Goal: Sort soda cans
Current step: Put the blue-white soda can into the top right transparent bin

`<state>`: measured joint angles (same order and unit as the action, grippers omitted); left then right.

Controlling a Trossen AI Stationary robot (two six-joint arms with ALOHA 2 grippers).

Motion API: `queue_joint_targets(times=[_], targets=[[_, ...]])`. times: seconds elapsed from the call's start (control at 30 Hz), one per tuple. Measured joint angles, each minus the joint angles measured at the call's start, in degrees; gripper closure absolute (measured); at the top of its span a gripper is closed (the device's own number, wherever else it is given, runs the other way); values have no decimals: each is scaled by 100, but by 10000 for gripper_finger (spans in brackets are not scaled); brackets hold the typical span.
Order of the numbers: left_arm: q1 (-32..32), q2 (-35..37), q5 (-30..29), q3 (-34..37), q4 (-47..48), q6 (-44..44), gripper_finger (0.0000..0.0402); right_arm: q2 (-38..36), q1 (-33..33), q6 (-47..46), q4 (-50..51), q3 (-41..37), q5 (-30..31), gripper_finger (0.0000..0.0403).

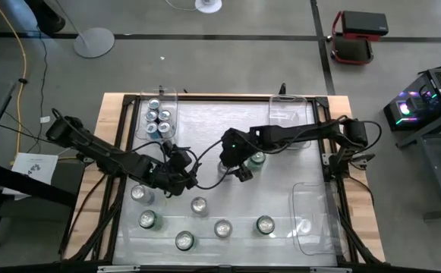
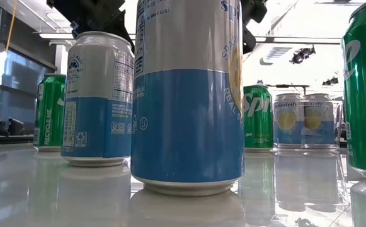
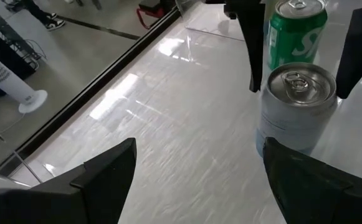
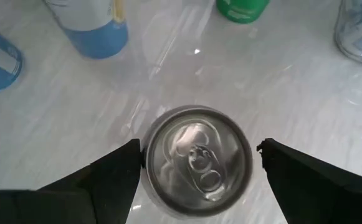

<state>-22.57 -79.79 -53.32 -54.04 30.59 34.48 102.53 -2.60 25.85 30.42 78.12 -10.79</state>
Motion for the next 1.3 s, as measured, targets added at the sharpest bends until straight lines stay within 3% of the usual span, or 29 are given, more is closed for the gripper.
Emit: queue_joint_targets(times=[0.63,0.9,1.07,1.3], targets=[[4,-24,17,0,-47,0,76,-23,-3,-74,-1239,-762,-275,89],[4,-24,24,-2,-46,30,76,-40,-3,-628,-1358,-770,-208,130],[0,-24,26,-2,-34,89,76,-286,-1,-895,-1335,-812,150,135],[0,-24,7,-4,-21,87,76,-1166,-178,-1173,-1096,-924,735,137]])
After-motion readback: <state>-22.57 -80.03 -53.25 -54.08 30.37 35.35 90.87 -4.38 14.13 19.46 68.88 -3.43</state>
